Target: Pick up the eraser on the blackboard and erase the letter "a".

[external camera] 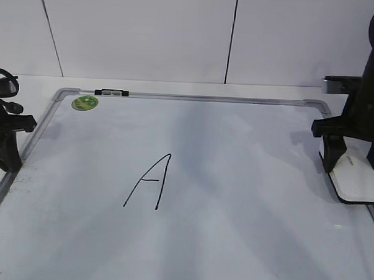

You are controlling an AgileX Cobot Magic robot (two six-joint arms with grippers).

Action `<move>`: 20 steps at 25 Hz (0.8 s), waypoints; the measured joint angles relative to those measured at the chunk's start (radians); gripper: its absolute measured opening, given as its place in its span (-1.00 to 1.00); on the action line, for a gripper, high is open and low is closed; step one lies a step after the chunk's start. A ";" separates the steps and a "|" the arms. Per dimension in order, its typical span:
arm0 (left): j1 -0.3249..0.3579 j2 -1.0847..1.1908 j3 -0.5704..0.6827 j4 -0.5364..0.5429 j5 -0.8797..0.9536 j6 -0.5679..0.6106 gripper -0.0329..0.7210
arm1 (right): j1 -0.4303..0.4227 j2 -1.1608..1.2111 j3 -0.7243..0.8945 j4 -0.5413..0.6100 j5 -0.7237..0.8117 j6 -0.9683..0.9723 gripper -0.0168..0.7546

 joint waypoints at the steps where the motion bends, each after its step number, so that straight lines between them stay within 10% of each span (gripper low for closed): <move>1: 0.000 0.000 0.000 0.000 0.000 0.000 -0.83 | 0.000 0.000 0.000 0.000 -0.001 0.000 0.51; 20: 0.000 0.000 0.000 -0.006 -0.014 0.000 -0.83 | 0.000 0.033 0.000 0.002 -0.064 0.015 0.51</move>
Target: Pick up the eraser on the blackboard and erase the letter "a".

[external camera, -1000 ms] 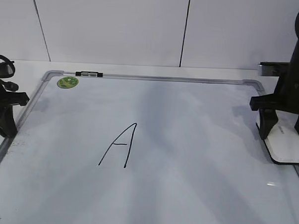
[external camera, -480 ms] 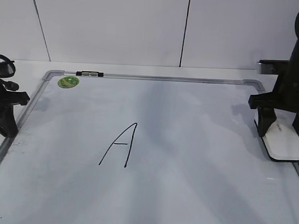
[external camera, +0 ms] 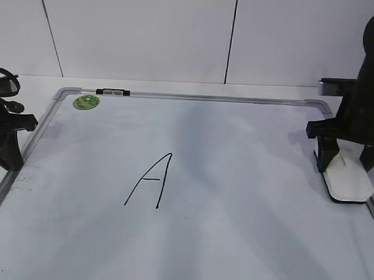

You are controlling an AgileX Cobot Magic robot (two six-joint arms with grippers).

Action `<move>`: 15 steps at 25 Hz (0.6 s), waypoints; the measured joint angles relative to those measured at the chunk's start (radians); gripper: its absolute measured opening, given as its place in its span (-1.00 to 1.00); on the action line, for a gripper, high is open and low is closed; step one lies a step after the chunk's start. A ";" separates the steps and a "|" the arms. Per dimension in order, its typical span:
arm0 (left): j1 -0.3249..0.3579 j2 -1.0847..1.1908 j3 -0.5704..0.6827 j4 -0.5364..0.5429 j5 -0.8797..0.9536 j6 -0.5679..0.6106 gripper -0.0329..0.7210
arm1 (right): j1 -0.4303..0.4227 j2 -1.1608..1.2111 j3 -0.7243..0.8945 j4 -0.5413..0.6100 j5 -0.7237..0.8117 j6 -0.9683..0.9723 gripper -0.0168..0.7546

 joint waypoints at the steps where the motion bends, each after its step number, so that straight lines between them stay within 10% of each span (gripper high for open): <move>1: 0.000 0.000 0.000 0.000 0.000 0.000 -0.83 | 0.000 0.008 0.000 0.000 0.003 0.002 0.51; 15: 0.000 0.000 0.000 -0.002 -0.004 0.002 -0.83 | 0.000 0.018 0.000 -0.002 0.017 -0.040 0.68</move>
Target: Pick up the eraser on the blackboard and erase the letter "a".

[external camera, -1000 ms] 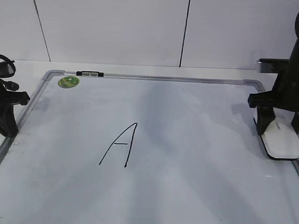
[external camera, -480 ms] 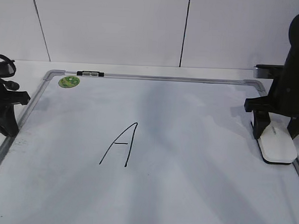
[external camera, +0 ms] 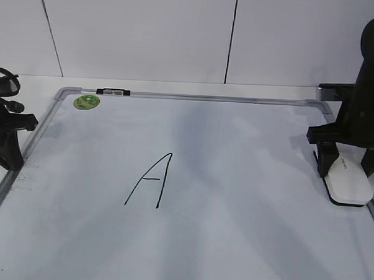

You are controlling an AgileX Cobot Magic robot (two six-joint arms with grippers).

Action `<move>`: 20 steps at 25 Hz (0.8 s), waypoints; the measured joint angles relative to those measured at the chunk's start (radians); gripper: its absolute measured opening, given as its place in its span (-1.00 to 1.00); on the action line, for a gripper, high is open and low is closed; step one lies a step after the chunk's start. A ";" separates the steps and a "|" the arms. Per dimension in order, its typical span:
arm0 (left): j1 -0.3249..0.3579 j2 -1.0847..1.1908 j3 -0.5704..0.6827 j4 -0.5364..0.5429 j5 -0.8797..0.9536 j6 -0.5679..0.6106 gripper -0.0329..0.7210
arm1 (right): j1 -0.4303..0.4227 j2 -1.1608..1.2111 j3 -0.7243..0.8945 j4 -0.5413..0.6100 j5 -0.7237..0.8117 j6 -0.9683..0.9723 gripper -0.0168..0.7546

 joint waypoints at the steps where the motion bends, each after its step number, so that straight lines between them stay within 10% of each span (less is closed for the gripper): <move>1: 0.000 0.000 0.000 0.000 0.000 0.000 -0.83 | 0.000 0.002 0.000 0.000 0.003 -0.005 0.73; 20: 0.000 0.000 0.000 -0.004 -0.003 0.002 -0.83 | -0.032 -0.031 -0.070 0.002 0.052 0.005 0.78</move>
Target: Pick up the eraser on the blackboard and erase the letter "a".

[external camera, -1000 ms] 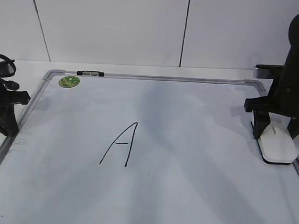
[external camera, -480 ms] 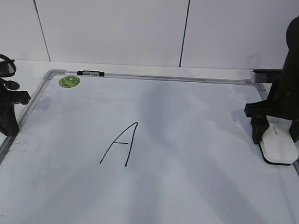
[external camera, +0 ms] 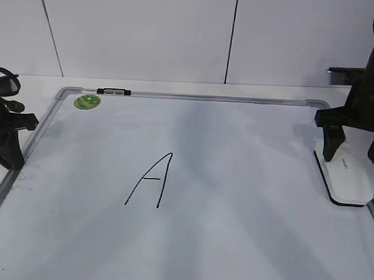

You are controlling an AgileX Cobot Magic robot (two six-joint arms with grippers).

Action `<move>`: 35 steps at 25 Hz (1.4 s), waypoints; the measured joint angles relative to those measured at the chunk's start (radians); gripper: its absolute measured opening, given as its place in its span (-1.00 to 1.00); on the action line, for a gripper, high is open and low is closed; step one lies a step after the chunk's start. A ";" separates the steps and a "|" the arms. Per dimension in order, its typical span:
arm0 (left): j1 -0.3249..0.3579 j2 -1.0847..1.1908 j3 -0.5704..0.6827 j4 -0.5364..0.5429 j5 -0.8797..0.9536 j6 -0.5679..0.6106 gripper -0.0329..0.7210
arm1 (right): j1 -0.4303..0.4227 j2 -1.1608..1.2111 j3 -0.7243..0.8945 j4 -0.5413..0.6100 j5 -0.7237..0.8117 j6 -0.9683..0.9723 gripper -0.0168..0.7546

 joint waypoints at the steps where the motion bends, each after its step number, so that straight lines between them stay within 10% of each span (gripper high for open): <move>1: 0.000 0.000 0.000 0.000 0.000 0.000 -0.83 | -0.003 -0.012 -0.006 0.000 0.004 0.000 0.78; 9: 0.000 0.000 0.000 0.000 -0.002 0.000 -0.76 | -0.005 -0.090 -0.105 0.000 0.027 0.001 0.76; 19: 0.000 -0.006 -0.108 0.022 0.077 -0.006 -0.10 | -0.007 -0.130 -0.124 0.002 0.033 0.002 0.69; 35: 0.000 -0.383 -0.193 -0.026 0.262 -0.006 -0.17 | -0.007 -0.477 -0.078 0.045 0.048 0.002 0.55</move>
